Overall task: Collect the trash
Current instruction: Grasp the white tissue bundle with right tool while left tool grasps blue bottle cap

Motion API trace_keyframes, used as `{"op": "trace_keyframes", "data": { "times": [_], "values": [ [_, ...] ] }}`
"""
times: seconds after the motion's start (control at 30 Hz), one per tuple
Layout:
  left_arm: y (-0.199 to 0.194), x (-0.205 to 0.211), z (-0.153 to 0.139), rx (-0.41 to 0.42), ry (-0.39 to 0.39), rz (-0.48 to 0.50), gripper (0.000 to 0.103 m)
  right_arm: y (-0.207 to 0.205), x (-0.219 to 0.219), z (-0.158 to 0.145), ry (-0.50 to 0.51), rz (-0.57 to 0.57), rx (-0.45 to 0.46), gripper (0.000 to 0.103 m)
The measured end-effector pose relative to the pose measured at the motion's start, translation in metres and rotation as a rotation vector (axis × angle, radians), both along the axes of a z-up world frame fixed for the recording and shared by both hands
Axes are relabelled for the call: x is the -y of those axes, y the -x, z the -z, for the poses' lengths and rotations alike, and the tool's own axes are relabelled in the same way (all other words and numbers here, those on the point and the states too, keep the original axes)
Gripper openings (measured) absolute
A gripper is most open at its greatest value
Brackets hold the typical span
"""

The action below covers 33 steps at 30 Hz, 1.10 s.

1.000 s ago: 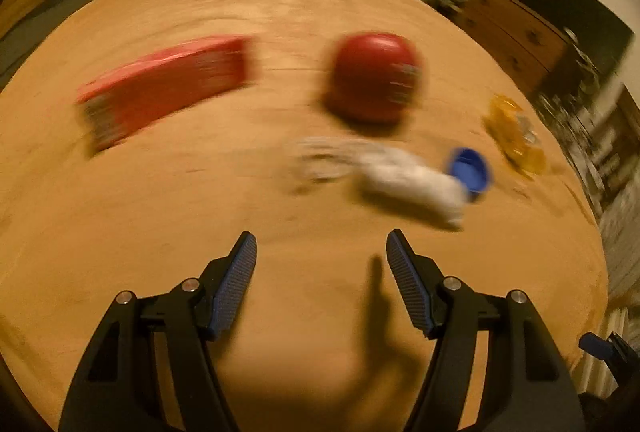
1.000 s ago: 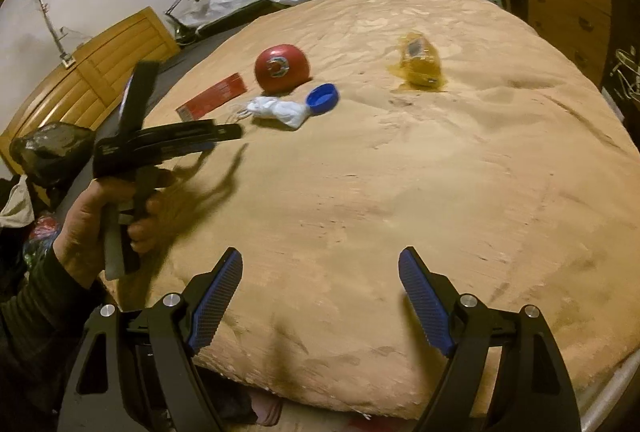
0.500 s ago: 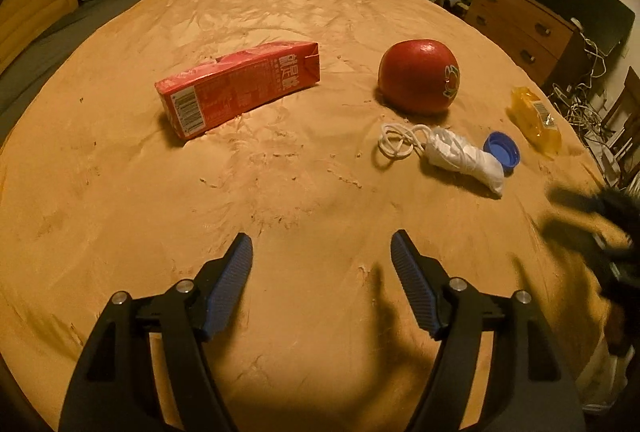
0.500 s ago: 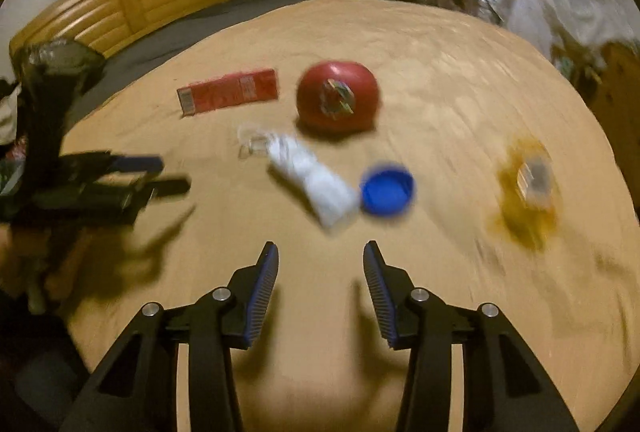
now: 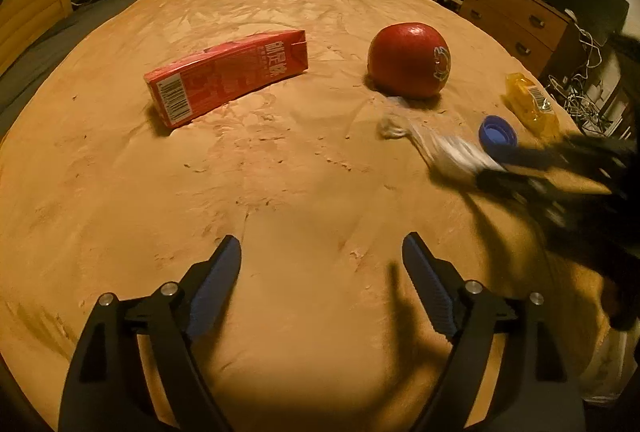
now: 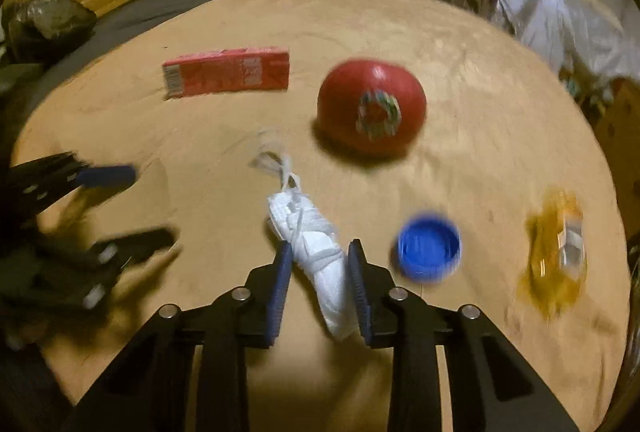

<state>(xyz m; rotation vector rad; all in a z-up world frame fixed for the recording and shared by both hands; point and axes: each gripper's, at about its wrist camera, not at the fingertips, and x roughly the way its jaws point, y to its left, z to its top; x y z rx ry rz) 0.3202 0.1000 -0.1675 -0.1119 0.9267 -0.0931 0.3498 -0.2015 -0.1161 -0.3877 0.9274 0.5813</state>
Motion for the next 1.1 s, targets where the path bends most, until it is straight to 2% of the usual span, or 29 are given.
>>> {"op": "trace_keyframes", "data": {
  "times": [0.03,0.07,0.3,0.43,0.5,0.57,0.67,0.73,0.83,0.87,0.97,1.1],
  "values": [
    [-0.001,0.003,0.001,0.001,-0.005,0.006,0.081,0.008,0.008,-0.001,0.010,0.004,-0.012,0.022],
    [-0.002,0.005,0.001,0.002,-0.010,0.011,0.082,0.015,0.020,-0.003,0.022,0.014,-0.023,0.021],
    [-0.010,0.038,0.003,0.001,-0.051,0.101,0.082,0.033,0.111,-0.008,0.063,0.180,-0.037,0.022],
    [-0.018,0.060,-0.001,0.014,-0.070,0.159,0.082,0.036,0.141,-0.013,0.078,0.225,-0.023,0.022],
    [-0.027,0.076,-0.006,0.043,-0.087,0.210,0.082,0.040,0.147,-0.018,0.038,0.185,-0.041,0.027],
    [-0.036,0.090,-0.010,0.064,-0.094,0.255,0.082,0.041,0.146,-0.021,0.040,0.144,-0.046,0.050],
    [-0.051,0.110,-0.016,0.091,-0.068,0.332,0.082,0.045,0.134,-0.023,0.113,0.037,-0.022,0.062],
    [-0.059,0.121,-0.017,0.104,-0.069,0.359,0.082,0.041,0.124,-0.016,0.163,-0.005,-0.033,0.062],
    [-0.071,0.135,-0.014,0.103,-0.056,0.379,0.077,0.027,0.121,-0.005,0.204,-0.007,-0.066,0.061],
    [-0.074,0.138,-0.013,0.101,-0.048,0.375,0.075,0.024,0.121,-0.003,0.205,-0.003,-0.076,0.053],
    [-0.083,0.146,-0.006,0.084,-0.030,0.354,0.066,0.017,0.128,-0.001,0.184,0.015,-0.102,0.042],
    [-0.087,0.155,-0.007,0.099,-0.038,0.337,0.066,0.015,0.128,0.000,0.176,0.011,-0.105,0.040]
  ]
}}
